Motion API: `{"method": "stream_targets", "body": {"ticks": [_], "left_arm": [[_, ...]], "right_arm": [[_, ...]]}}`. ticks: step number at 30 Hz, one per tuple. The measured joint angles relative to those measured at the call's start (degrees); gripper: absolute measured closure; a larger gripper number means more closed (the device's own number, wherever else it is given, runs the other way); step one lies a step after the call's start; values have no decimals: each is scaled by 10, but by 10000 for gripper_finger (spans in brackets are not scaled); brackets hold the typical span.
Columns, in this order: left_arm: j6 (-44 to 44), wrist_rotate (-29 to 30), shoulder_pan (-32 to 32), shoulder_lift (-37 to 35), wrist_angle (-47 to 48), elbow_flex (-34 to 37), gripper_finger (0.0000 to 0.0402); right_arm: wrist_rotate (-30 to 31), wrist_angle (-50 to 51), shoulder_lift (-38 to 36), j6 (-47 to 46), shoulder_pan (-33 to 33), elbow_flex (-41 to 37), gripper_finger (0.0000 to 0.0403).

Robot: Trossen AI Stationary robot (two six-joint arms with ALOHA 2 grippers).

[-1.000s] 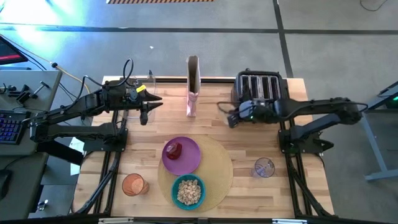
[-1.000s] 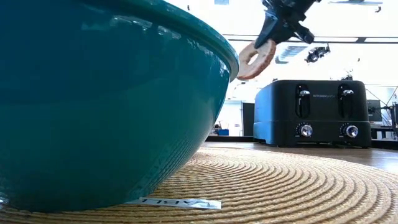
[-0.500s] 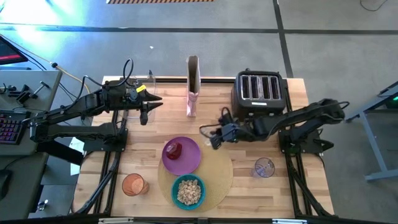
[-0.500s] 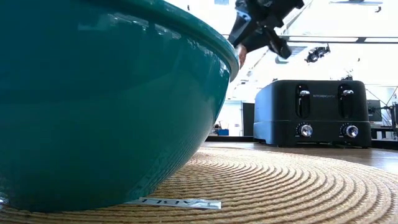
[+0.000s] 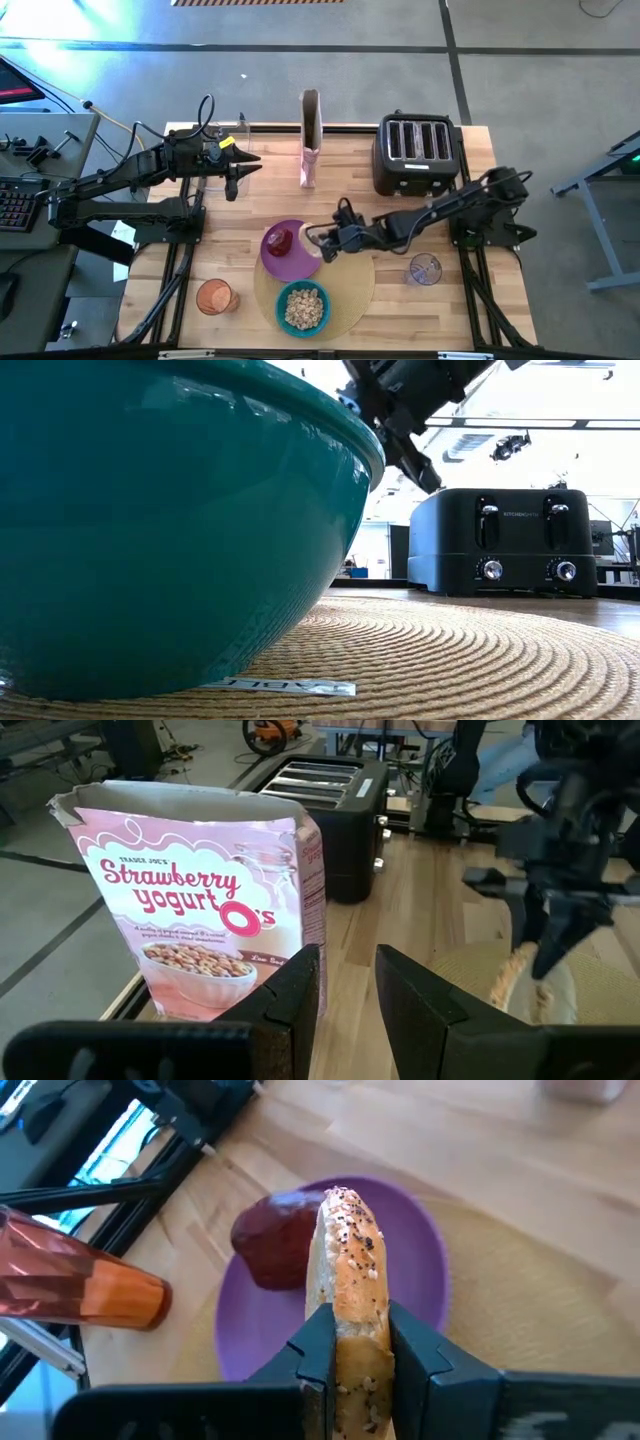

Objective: Arrange a breakfast setting
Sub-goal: Put the brown bagel on the purple plate to the left of the red apple

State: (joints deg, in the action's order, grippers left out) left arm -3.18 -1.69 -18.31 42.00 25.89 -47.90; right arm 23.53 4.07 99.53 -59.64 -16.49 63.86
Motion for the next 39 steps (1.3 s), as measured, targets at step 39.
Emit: {"method": "stream_targets", "body": {"ticks": [39], "left_arm": [[0, 0, 0, 0, 0, 0, 312]], "right_arm": [[14, -173, 121, -92, -22, 0, 366]]}}
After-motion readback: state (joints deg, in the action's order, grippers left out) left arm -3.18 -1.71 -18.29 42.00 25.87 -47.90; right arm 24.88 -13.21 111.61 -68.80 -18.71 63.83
